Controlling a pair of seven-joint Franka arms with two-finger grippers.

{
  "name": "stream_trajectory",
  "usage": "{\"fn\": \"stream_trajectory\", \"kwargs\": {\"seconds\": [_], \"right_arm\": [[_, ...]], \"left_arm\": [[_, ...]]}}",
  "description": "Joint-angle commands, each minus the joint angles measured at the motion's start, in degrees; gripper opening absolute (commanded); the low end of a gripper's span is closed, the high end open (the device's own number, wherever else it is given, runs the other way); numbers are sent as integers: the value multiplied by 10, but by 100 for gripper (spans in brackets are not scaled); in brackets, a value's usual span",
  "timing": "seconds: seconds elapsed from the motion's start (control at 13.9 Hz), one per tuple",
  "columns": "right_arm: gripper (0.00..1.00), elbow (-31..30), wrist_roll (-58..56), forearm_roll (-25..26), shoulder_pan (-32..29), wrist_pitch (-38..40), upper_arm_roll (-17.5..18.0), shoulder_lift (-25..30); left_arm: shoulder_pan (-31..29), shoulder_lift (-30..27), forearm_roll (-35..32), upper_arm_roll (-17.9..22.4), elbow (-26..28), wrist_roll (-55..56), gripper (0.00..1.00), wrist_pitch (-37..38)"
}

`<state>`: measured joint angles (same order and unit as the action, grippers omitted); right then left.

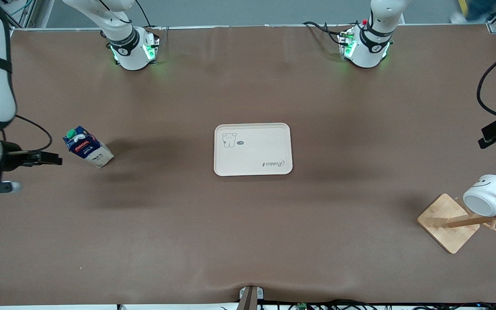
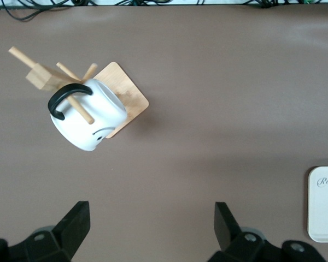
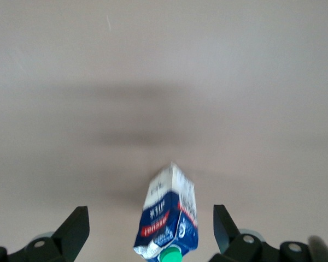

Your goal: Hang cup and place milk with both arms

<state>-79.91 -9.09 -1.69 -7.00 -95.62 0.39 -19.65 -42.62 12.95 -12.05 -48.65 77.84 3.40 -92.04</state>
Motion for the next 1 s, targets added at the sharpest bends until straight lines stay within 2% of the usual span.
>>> {"fn": "stream_trajectory", "kwargs": {"seconds": [0.0, 0.07, 0.36, 0.43, 0.57, 0.72, 0.93], "right_arm": [[100, 132, -3, 15, 10, 24, 0, -8], [100, 140, -6, 19, 13, 27, 0, -5], [100, 125, 20, 4, 46, 153, 14, 100], [100, 96, 28, -8, 50, 184, 13, 129], [100, 29, 48, 2, 74, 180, 12, 175], [100, 21, 49, 12, 75, 212, 11, 175], [100, 8, 46, 40, 67, 236, 7, 186]], "left_arm": [[102, -57, 4, 105, 24, -7, 100, 25], [143, -73, 12, 143, 32, -5, 100, 29], [278, -135, 50, 273, 85, 31, 100, 35], [308, -144, 52, 302, 97, 42, 100, 35], [357, -163, 63, 341, 114, 45, 100, 35], [415, -168, 68, 406, 124, 41, 100, 34], [413, -178, 73, 407, 133, 34, 100, 39]]}}
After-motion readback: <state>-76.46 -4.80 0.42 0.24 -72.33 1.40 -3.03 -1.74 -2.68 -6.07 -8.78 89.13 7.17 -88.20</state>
